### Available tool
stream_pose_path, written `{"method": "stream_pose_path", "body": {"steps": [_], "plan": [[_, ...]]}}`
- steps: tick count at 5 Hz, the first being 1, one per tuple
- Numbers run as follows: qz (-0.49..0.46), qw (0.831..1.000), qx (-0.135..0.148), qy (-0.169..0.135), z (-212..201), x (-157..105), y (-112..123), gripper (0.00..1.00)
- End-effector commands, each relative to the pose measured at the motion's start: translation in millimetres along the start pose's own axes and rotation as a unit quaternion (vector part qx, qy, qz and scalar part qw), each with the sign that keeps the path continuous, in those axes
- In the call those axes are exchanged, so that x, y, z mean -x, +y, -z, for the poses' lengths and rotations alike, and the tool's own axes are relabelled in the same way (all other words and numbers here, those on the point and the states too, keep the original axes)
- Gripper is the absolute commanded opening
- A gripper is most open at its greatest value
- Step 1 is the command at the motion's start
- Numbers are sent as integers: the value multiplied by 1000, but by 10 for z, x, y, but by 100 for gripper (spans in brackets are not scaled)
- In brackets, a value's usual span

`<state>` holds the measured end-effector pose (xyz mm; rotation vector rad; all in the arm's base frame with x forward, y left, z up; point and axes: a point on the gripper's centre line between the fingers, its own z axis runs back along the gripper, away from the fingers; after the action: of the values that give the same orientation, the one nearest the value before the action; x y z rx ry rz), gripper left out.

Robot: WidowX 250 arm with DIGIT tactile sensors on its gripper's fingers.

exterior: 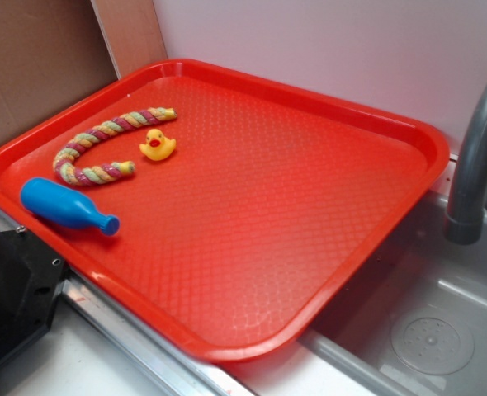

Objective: Grab the multicolored rope.

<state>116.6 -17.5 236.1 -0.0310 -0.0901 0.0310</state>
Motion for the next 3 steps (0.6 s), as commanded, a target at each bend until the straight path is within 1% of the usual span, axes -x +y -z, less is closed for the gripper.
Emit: {"method": "stream_pose_path", "body": {"steps": [1, 2, 3], "plan": [[0, 1000, 0, 0, 0, 0, 0, 100], [-91, 996, -3, 11, 415, -208, 372, 100], [-141, 989, 32, 1, 800, -300, 759, 100]]}}
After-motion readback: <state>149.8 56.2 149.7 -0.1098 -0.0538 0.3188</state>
